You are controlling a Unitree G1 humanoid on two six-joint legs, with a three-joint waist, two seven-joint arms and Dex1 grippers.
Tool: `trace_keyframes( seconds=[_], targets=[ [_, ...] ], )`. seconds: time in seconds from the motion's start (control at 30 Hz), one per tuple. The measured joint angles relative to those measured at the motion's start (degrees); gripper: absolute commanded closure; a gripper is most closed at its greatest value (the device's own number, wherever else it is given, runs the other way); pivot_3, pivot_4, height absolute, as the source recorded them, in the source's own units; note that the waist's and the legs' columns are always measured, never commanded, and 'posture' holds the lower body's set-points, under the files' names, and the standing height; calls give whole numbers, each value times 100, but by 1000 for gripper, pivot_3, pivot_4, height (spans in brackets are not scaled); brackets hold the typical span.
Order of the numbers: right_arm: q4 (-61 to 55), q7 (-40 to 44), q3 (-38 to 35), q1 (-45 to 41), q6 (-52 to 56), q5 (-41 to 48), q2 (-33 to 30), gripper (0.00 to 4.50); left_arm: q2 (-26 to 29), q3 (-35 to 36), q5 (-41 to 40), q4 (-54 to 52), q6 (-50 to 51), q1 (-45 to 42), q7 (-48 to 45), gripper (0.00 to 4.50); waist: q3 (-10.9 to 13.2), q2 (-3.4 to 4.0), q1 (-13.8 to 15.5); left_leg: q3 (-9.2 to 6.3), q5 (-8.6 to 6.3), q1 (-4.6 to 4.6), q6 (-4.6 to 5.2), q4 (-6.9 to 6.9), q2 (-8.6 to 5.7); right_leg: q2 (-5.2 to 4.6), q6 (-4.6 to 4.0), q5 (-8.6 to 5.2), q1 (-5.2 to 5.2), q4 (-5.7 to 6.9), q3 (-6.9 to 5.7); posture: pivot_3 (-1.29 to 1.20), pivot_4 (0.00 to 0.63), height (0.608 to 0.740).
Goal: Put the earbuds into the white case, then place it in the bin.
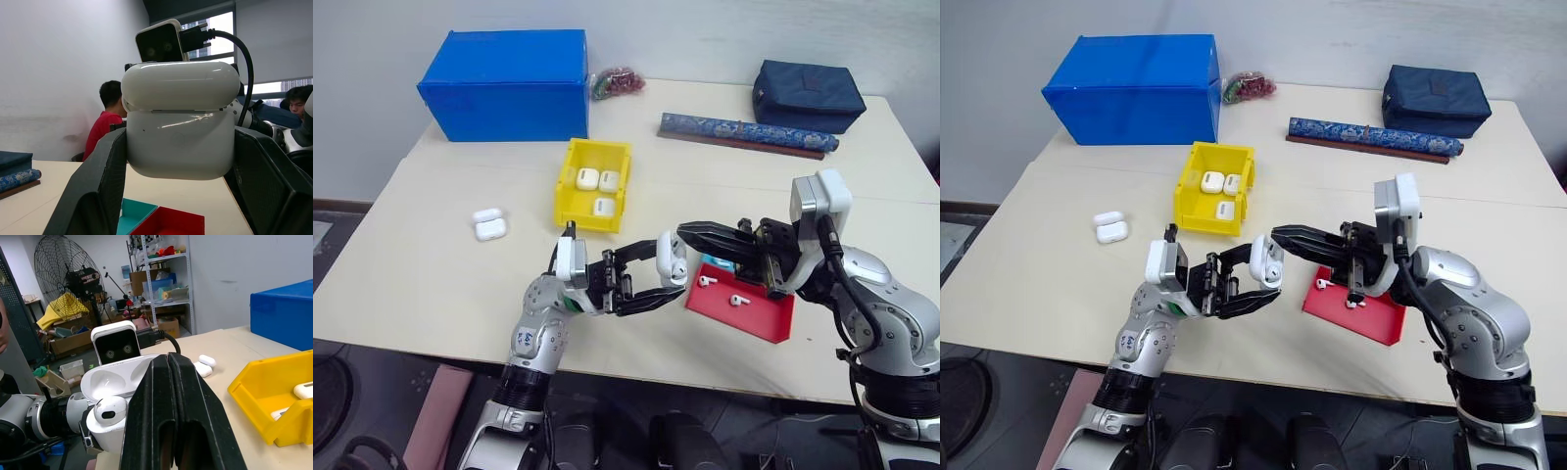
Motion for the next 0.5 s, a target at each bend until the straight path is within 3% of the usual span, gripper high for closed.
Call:
trace_keyframes(
  seconds=[0.2, 0.5],
  targets=[
    [1, -229, -33, 13, 1, 91, 281, 4490, -4, -1, 0, 0, 0, -1, 17, 1731, 0, 0, -3, 0, 0, 1, 0, 0, 0, 0, 0, 0, 0, 2, 0, 0, 150, 740],
    [220, -221, -72, 15, -3, -176, 184, 4490, -15, -12, 2, -1, 0, -1, 85, 1731, 0, 0, 1, 0, 0, 0, 0, 0, 0, 0, 0, 0, -1, 0, 0, 0, 150, 740]
  ],
)
